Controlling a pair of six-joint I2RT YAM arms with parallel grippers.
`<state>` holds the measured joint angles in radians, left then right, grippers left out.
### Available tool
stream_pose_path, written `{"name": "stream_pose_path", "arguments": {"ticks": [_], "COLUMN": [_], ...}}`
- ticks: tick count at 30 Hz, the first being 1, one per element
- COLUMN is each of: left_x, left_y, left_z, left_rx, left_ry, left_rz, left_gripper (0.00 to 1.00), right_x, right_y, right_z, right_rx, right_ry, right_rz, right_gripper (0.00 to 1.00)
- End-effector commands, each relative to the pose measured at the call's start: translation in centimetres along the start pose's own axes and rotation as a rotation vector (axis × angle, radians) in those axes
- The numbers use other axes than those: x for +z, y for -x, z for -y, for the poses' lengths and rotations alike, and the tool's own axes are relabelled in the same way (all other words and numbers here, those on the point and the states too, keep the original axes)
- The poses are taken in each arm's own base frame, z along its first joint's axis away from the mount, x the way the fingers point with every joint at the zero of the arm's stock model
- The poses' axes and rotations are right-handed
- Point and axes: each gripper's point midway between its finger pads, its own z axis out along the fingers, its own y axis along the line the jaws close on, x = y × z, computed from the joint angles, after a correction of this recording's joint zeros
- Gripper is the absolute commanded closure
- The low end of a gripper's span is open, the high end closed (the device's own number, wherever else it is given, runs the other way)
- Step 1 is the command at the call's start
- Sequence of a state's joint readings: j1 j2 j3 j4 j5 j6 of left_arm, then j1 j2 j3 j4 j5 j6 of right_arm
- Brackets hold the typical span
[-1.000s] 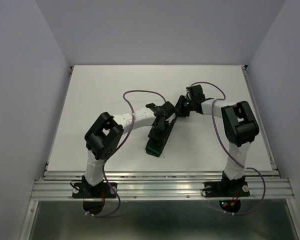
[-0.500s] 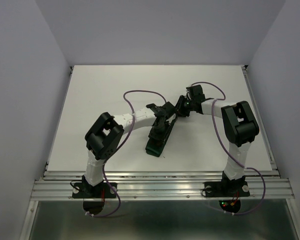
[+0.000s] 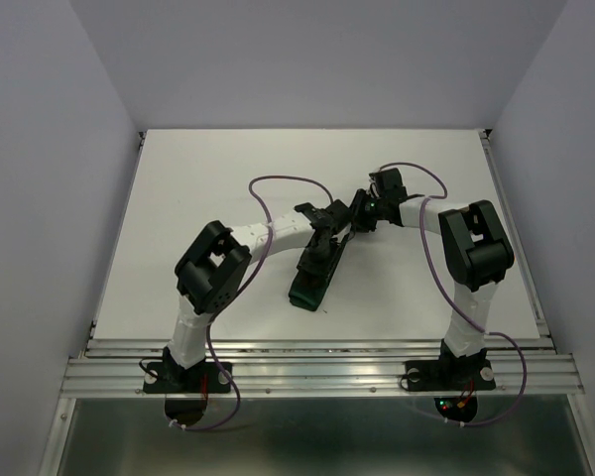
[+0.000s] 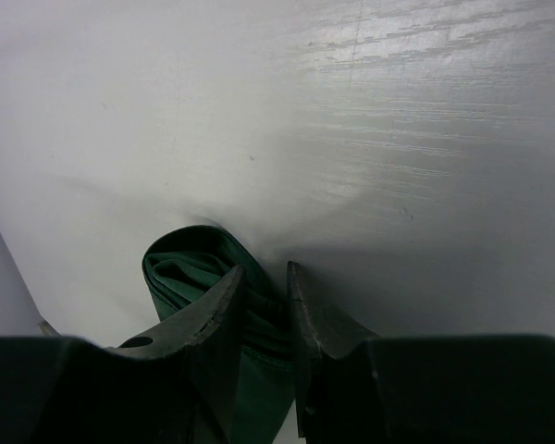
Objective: Fold the napkin into a case and place the utensils inside
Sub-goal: Stuff the spoon into the folded napkin, then reset both arms
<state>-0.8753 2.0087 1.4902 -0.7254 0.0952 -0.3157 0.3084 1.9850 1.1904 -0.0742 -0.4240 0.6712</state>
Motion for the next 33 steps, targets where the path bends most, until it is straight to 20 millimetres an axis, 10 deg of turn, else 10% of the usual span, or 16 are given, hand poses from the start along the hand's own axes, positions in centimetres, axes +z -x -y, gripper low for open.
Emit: {"name": "stream_pose_path", "arguments": {"ticks": [1, 14, 19, 24, 33], "left_x": [-1.0, -2.7, -4.8, -8.4, -17.0], "left_y": [1.1, 2.0, 2.4, 3.7, 8.8], "left_z": [0.2, 0.5, 0.1, -0.8, -5.0], "left_rx": [0.013, 0.010, 0.005, -0.006, -0.105], "left_ry": [0.016, 0.009, 0.028, 0.058, 0.039], "left_rz": [0.029, 0.073, 0.115, 0.199, 0.476], "left_gripper": [0.53, 0.36, 0.35, 0.35, 0.35], "right_x": [0.6, 0.3, -0.5, -3.3, -12.3], "right_y": [-0.4, -0.2, 1.3, 4.7, 11.0], "right_z": [0.4, 0.4, 0.6, 0.7, 4.0], "right_rx": [-0.007, -0.006, -0.012, 0.018, 0.048], "right_ry": [-0.025, -0.035, -0.093, -0.184, -0.436], "right_rz": [-0.014, -0.002, 0.070, 0.235, 0.542], "right_gripper": [0.69, 0.66, 0.37, 0.11, 0.00]}}
